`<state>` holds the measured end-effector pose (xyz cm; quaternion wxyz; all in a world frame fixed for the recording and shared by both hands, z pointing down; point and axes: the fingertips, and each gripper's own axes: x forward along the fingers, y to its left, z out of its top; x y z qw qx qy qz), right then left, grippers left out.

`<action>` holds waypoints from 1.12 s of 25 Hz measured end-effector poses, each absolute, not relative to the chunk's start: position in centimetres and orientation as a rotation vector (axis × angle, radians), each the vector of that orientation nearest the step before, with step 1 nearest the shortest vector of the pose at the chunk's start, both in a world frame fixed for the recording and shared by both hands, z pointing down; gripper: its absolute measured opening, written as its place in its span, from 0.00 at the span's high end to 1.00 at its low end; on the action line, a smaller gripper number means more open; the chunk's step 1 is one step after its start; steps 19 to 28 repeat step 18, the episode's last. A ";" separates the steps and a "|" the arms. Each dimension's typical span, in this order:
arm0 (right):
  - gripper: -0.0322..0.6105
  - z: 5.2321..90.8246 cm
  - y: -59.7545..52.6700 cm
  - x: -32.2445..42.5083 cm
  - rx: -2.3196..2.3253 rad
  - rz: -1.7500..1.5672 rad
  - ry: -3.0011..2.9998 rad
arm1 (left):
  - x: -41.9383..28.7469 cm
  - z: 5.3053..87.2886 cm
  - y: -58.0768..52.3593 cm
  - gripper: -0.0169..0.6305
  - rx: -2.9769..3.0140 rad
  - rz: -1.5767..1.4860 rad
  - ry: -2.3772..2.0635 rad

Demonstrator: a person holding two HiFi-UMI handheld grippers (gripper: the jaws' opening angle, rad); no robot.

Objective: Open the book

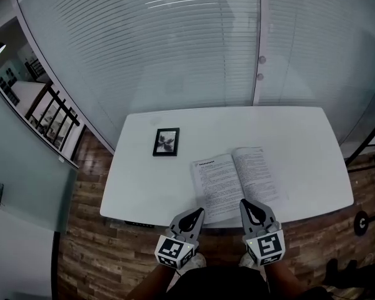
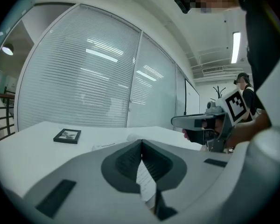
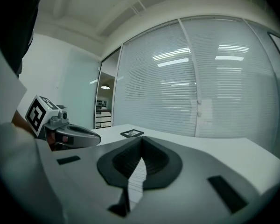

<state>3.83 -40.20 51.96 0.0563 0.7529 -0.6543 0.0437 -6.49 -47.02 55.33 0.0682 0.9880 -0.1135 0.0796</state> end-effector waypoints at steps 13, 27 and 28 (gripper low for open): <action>0.95 51.6 -37.0 5.7 2.292 0.137 -1.992 | -4.1 54.8 -43.7 0.96 2.976 0.234 -0.339; 0.95 51.5 -36.4 6.1 2.294 0.125 -1.970 | -3.7 55.0 -43.2 0.96 2.990 0.227 -0.332; 0.95 51.5 -36.4 6.1 2.294 0.125 -1.970 | -3.7 55.0 -43.2 0.96 2.990 0.227 -0.332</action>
